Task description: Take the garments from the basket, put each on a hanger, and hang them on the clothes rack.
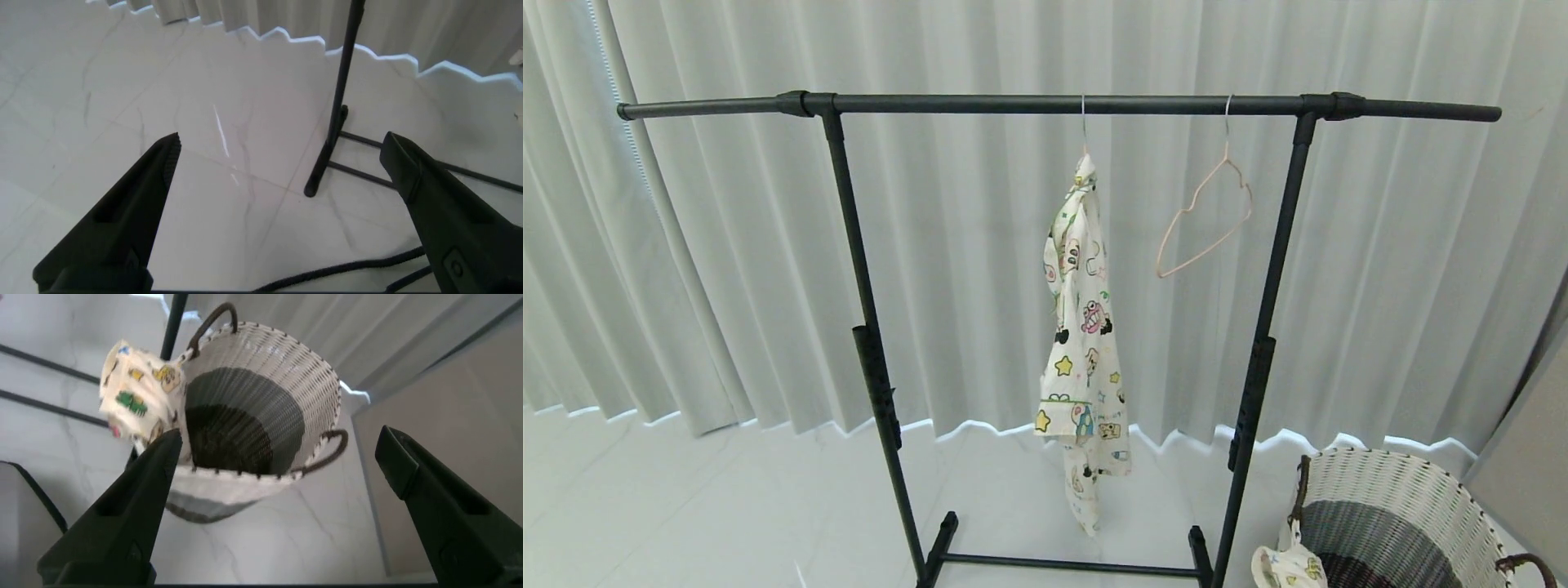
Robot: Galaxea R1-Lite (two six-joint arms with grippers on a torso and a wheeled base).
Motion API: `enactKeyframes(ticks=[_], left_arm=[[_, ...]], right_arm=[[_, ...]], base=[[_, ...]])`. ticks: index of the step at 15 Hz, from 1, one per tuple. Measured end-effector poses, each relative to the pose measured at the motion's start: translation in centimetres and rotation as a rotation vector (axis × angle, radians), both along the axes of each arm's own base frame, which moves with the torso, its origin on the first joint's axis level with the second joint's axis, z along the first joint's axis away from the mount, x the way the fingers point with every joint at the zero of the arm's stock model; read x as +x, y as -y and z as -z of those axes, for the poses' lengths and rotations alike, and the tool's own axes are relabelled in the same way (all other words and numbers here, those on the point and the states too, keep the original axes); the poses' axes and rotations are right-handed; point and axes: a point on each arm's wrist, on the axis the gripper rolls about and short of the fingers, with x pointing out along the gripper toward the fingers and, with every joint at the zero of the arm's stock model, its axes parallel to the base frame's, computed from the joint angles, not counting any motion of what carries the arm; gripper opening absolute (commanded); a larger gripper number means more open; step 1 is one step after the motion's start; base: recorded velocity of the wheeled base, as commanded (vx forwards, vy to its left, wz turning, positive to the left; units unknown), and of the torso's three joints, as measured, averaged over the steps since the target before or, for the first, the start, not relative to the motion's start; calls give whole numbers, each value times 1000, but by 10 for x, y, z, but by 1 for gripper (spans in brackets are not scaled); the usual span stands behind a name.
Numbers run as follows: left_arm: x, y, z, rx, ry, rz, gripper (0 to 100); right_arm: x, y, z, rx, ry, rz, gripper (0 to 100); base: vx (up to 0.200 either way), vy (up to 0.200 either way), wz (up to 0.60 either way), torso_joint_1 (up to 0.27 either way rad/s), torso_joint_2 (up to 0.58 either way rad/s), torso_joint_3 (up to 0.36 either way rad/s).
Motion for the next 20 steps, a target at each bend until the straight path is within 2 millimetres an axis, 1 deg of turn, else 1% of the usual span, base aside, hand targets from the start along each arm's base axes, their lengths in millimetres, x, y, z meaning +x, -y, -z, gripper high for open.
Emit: enactKeyframes(ticks=[4, 7, 10, 15, 18, 20], left_arm=[[0, 0, 0, -1, -1, 0, 100], [0, 0, 0, -1, 2, 0, 100], [0, 0, 0, -2, 3, 0, 100], [0, 0, 0, -1, 3, 1, 100], [0, 0, 0, -1, 1, 2, 100], [0, 0, 0, -2, -1, 3, 100]], right_arm=[[0, 0, 0, 0, -1, 0, 100], [0, 0, 0, 0, -5, 0, 100], [4, 0, 1, 21, -46, 5, 100], [21, 1, 7, 45, -243, -33, 100], [29, -1, 11, 48, -346, -68, 100], [31, -1, 13, 50, -377, -76, 100]], base=[[200, 0, 0, 5, 4, 2], [0, 0, 0, 0, 0, 0], [0, 0, 0, 0, 0, 0], [0, 0, 0, 0, 0, 0], [0, 0, 0, -146, 303, 159], [0, 0, 0, -163, 315, 158]])
